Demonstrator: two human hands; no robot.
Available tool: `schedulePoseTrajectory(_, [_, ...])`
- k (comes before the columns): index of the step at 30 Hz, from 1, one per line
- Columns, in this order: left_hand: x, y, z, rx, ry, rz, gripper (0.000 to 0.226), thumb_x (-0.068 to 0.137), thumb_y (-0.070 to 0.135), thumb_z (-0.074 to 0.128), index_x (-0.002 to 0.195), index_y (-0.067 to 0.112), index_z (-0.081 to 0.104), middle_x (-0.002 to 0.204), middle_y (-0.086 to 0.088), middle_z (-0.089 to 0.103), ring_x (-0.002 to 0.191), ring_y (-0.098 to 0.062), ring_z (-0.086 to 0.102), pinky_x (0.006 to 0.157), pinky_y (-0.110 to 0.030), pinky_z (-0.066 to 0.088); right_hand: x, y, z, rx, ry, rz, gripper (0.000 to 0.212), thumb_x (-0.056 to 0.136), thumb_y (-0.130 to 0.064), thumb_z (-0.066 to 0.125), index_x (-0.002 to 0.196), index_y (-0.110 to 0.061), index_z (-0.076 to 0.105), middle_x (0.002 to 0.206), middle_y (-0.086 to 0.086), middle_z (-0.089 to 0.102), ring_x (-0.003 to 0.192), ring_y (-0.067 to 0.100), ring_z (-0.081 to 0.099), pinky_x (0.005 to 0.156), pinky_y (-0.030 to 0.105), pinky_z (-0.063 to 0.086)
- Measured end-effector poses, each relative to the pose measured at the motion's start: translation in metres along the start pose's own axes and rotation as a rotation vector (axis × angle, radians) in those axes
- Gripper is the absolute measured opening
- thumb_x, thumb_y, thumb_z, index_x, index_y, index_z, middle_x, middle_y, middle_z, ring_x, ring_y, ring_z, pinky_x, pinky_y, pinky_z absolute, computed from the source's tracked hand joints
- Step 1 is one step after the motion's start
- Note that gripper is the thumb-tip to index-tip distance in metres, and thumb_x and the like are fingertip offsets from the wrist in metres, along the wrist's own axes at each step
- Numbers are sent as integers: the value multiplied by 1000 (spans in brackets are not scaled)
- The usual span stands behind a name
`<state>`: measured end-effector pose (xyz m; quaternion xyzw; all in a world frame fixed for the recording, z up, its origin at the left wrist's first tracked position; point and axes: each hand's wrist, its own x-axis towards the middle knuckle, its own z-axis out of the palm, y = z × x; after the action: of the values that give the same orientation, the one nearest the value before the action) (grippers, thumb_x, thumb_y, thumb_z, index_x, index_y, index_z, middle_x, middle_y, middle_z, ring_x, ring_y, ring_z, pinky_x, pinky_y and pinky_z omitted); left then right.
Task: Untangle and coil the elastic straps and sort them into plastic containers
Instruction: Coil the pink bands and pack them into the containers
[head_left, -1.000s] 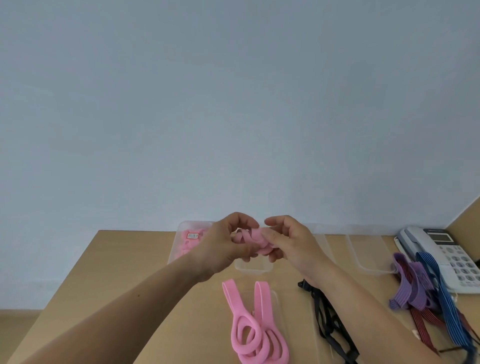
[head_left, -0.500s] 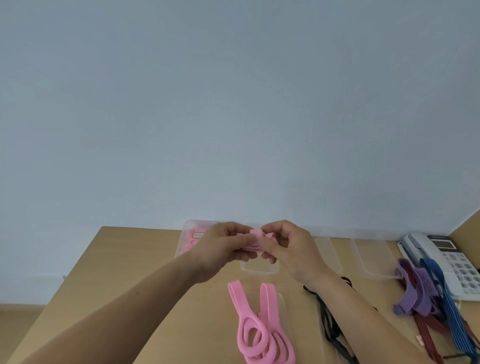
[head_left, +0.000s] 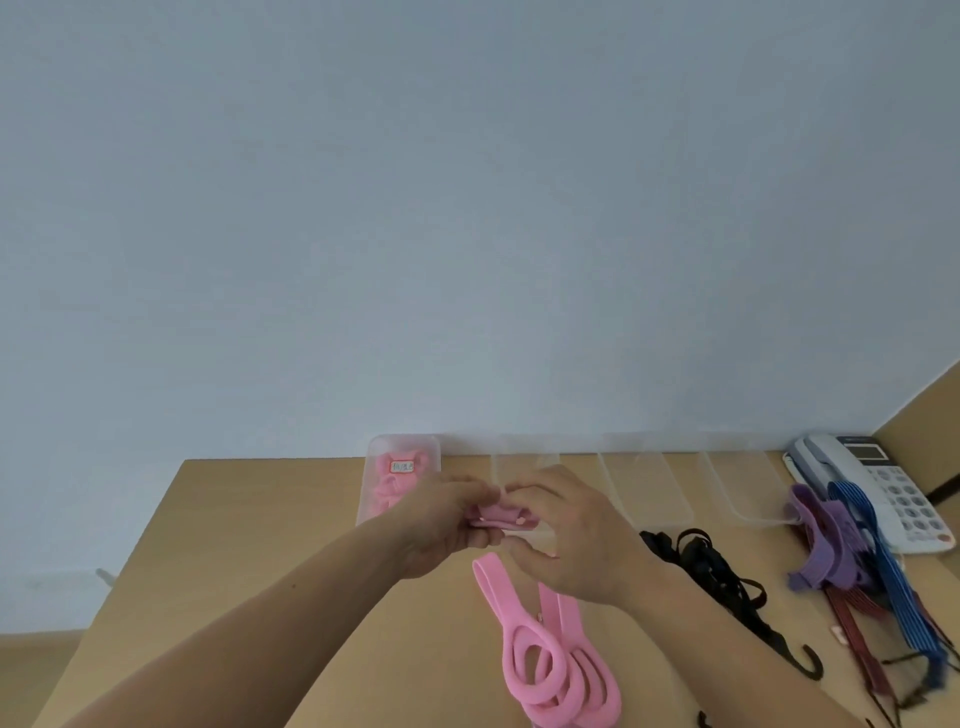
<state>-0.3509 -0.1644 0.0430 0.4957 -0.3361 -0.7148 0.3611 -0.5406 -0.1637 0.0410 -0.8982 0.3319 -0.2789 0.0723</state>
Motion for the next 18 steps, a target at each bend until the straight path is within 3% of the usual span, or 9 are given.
schedulePoseTrajectory(3, [8,-10,1,14,1,-18,10,96,1,56,104,-4,59,84,-18,69,63,-22,64,57,-26,54,-8,7,6,-7,-55,52,29,78,-26,78,100,-9,71,110,4,67,98,20,63,79,33,57])
schedulePoseTrajectory(7, [27,-18,6,131,-44,-30,14,92,-1,60,105,-3,56,86,-23,66,68,-29,59,64,-33,49,-17,27,14,-2,-151,113,31,84,-39,67,96,-11,68,113,0,67,101,18,62,81,25,49])
schedulePoseTrajectory(13, [65,-24,18,175,11,-57,12,92,3,57,102,-3,57,76,-20,63,53,-26,58,46,-27,41,-11,76,20,71,-243,160,16,85,-24,71,91,-10,68,101,-1,69,95,19,60,83,32,49])
schedulePoseTrajectory(16, [89,-26,22,162,185,-51,23,97,19,53,108,-1,56,85,-15,62,56,-26,61,44,-26,39,-4,105,22,101,-239,189,10,77,-18,73,82,-13,66,89,-2,69,84,20,61,73,32,51])
schedulePoseTrajectory(18, [107,-29,19,343,398,-13,22,97,28,50,105,8,57,96,-8,63,63,-20,62,46,-22,41,4,130,27,124,-255,227,10,76,-16,73,80,-15,64,83,-5,64,77,17,57,68,30,48])
